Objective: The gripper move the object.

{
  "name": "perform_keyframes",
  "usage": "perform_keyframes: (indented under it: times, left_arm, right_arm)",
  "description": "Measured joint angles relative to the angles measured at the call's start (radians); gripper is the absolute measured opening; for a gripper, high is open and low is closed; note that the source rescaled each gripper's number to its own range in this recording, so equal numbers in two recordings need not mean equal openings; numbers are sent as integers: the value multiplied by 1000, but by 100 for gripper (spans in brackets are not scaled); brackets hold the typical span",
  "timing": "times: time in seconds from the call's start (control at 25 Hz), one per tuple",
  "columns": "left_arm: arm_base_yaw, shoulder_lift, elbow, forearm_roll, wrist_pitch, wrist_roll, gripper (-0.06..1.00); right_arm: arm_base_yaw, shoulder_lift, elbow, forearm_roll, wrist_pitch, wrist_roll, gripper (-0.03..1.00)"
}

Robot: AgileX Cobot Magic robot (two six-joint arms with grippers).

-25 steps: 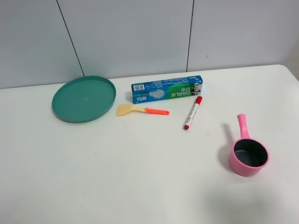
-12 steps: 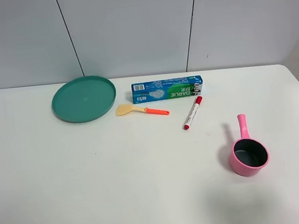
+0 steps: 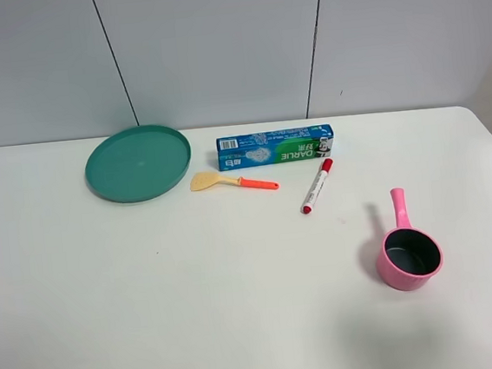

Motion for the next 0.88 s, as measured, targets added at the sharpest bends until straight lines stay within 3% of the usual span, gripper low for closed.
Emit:
perform_keyframes:
  times: [0.88]
  left_arm:
    - [0, 0, 0, 4, 0, 5, 100]
  right_arm:
    - [0, 0, 0, 0, 0, 0, 100]
